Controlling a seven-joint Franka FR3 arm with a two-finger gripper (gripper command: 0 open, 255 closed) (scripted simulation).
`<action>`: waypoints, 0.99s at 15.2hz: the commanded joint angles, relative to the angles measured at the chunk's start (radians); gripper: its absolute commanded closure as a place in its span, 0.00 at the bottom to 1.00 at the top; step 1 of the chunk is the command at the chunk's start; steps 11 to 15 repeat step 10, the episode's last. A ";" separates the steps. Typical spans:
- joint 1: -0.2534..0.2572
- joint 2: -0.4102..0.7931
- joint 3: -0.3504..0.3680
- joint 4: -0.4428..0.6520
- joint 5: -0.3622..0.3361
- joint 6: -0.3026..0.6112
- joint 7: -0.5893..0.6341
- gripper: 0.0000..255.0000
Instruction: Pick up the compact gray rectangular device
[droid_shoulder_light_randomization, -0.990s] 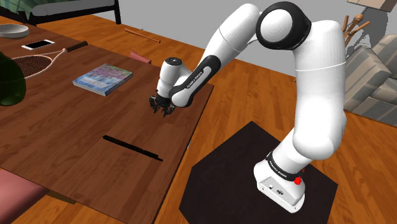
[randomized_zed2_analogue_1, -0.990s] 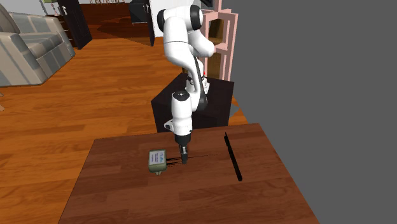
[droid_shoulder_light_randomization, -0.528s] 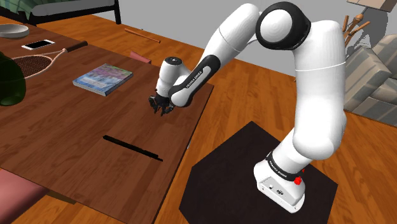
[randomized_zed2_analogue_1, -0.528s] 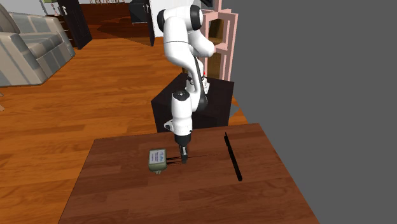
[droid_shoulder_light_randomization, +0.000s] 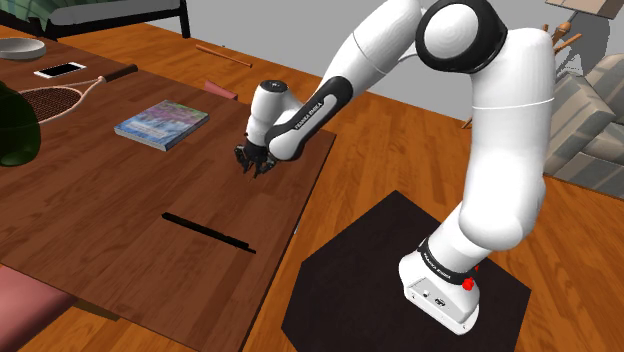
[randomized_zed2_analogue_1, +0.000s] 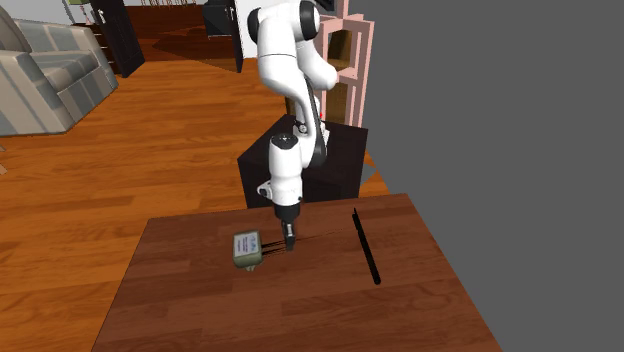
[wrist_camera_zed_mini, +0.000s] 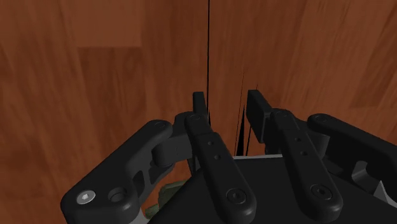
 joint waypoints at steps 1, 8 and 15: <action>-0.014 -0.024 0.015 -0.006 0.013 -0.019 -0.012 1.00; -0.049 -0.103 0.060 -0.018 0.059 -0.086 -0.047 1.00; -0.049 -0.105 0.061 -0.018 0.060 -0.087 -0.048 1.00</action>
